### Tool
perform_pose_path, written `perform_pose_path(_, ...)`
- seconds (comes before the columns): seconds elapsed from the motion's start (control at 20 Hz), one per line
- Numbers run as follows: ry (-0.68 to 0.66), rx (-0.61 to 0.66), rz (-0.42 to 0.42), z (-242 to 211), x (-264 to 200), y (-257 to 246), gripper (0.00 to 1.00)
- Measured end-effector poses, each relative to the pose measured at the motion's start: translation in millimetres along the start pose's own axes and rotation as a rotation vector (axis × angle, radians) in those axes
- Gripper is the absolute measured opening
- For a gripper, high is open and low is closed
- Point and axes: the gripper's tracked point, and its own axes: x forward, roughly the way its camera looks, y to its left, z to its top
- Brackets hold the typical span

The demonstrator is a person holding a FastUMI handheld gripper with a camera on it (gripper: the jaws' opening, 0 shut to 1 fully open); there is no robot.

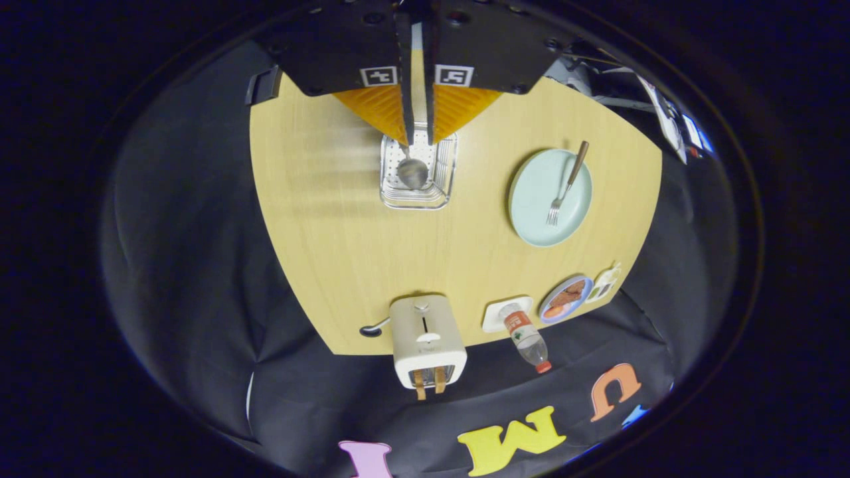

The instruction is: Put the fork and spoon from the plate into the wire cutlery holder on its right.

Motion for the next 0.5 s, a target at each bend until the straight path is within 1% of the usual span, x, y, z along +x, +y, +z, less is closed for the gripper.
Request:
perform_pose_path(0.05,-0.004,-0.011,0.006,0,1,7,0.16)
perform_pose_path(0.1,-0.019,-0.026,0.020,2,1,16,0.18)
perform_pose_path(0.15,-0.037,-0.037,0.022,4,4,24,0.27)
perform_pose_path(0.2,-0.053,-0.049,0.026,5,5,33,0.31)
perform_pose_path(0.3,-0.071,-0.070,0.044,4,10,58,0.42)
perform_pose_path(0.35,-0.079,-0.080,0.043,4,13,69,0.55)
perform_pose_path(0.4,-0.087,-0.090,0.062,5,16,84,0.55)
perform_pose_path(0.45,-0.091,-0.097,0.078,3,20,100,0.67)
perform_pose_path(0.5,-0.099,-0.102,0.101,4,21,114,0.75)
